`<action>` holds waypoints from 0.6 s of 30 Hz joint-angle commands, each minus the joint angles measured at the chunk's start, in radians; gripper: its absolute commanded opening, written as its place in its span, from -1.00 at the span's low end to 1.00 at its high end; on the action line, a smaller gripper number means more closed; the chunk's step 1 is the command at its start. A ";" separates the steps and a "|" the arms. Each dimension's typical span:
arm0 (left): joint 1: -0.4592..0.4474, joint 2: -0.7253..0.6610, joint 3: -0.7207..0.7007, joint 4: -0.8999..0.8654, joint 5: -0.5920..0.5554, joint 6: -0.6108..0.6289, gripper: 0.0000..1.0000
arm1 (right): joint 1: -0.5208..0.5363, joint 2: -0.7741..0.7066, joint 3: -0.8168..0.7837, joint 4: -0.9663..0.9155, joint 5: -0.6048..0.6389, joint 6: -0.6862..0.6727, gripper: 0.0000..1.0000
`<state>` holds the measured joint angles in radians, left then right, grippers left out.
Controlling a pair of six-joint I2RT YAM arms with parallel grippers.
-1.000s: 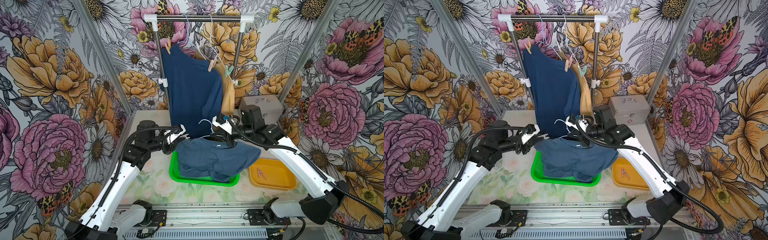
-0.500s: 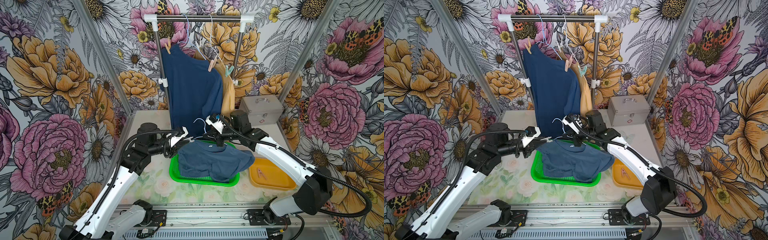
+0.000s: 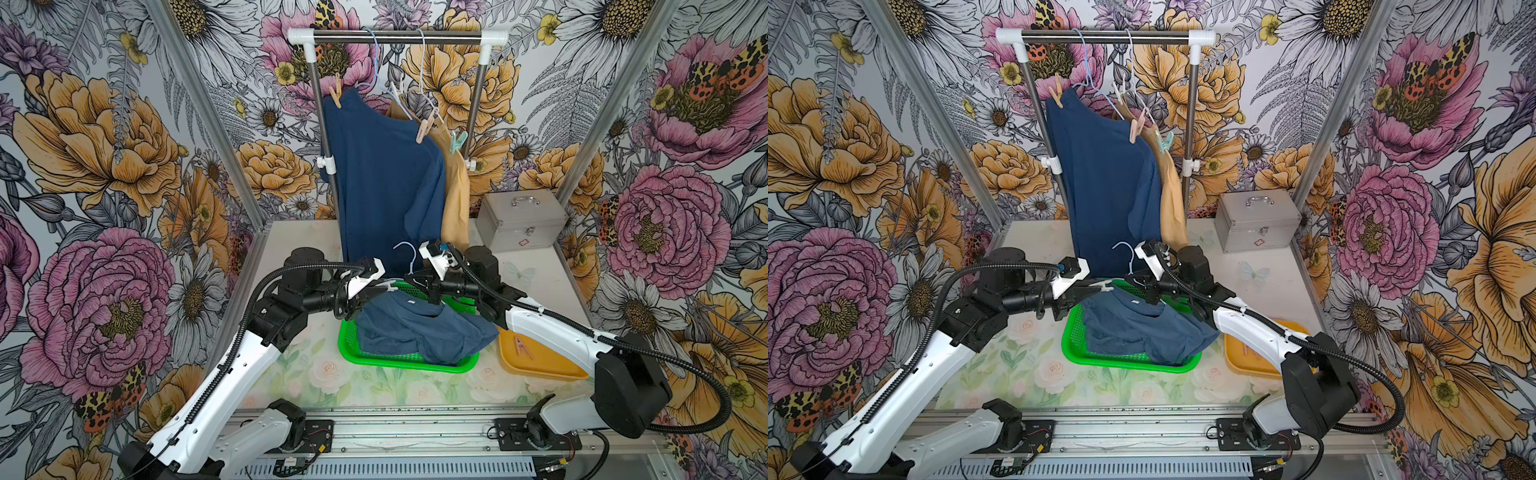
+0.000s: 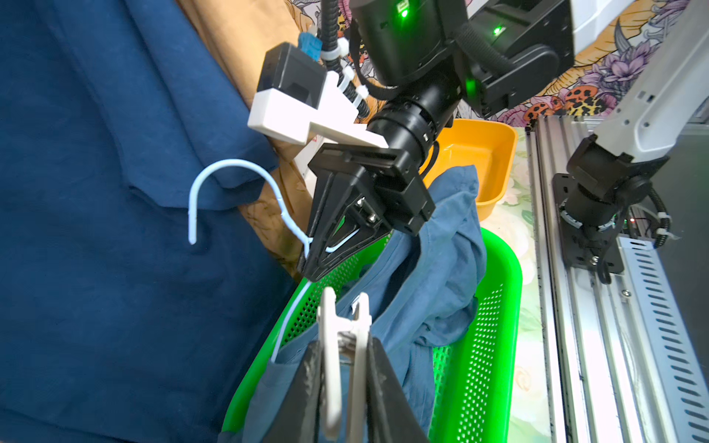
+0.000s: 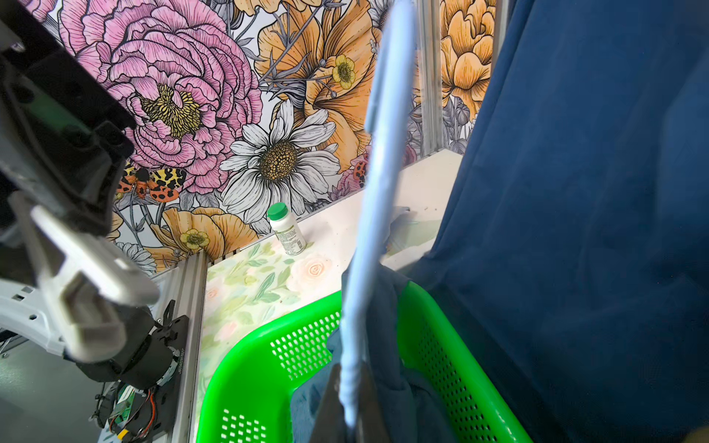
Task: Remove the clothespins securing t-shirts to the hanger
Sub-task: Place the hanger in the basket.
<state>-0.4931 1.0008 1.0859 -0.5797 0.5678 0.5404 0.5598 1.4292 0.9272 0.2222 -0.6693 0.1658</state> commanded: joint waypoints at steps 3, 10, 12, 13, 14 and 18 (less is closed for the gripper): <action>-0.043 0.029 -0.003 0.006 -0.040 -0.023 -0.66 | 0.010 0.045 -0.041 0.107 0.020 -0.015 -1.00; -0.080 0.046 -0.004 0.006 -0.067 -0.031 -0.66 | 0.006 0.115 -0.052 0.090 0.033 -0.073 -1.00; -0.082 0.053 -0.005 0.006 -0.069 -0.032 -0.66 | 0.004 0.132 -0.053 0.084 0.039 -0.091 -1.00; -0.082 0.056 -0.005 0.006 -0.069 -0.034 -0.66 | 0.004 0.142 -0.052 0.078 0.045 -0.098 -0.99; -0.084 0.061 -0.005 0.006 -0.069 -0.035 -0.66 | 0.004 0.153 -0.052 0.077 0.045 -0.105 -0.98; -0.093 0.073 -0.006 0.011 -0.075 -0.043 -0.66 | 0.000 0.191 -0.048 0.057 0.044 -0.129 -0.86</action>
<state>-0.5743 1.0679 1.0859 -0.5797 0.5186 0.5198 0.5579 1.5658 0.8928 0.3588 -0.6586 0.0921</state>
